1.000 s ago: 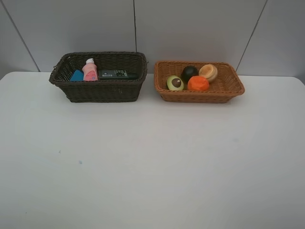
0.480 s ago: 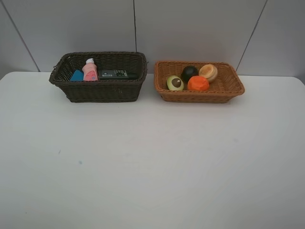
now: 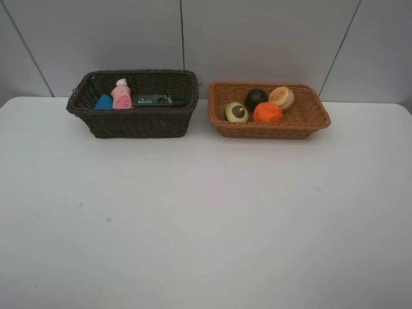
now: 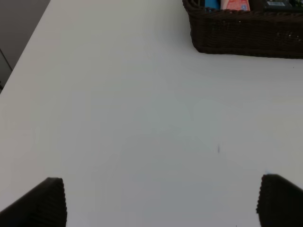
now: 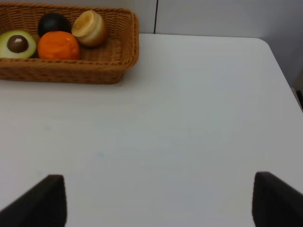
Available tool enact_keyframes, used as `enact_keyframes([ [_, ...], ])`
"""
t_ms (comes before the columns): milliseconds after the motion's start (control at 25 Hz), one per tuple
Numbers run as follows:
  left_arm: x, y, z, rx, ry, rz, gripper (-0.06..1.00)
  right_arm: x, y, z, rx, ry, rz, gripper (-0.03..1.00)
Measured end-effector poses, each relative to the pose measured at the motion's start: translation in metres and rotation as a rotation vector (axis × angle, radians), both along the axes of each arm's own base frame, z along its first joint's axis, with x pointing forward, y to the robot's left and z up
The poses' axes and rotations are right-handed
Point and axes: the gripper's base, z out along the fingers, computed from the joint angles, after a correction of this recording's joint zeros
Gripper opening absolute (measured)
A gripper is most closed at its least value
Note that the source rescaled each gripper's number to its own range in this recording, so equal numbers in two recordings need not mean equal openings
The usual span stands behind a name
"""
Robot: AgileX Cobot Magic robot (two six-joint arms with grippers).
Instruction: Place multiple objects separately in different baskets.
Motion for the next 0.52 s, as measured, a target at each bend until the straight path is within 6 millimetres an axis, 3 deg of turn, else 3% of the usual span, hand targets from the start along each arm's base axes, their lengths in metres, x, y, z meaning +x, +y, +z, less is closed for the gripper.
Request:
enact_keyframes([
  [520, 0.0000, 0.0000, 0.0000, 0.000, 0.000, 0.000, 1.00, 0.0000, 0.0000, 0.0000, 0.000, 0.000, 0.000, 0.99],
])
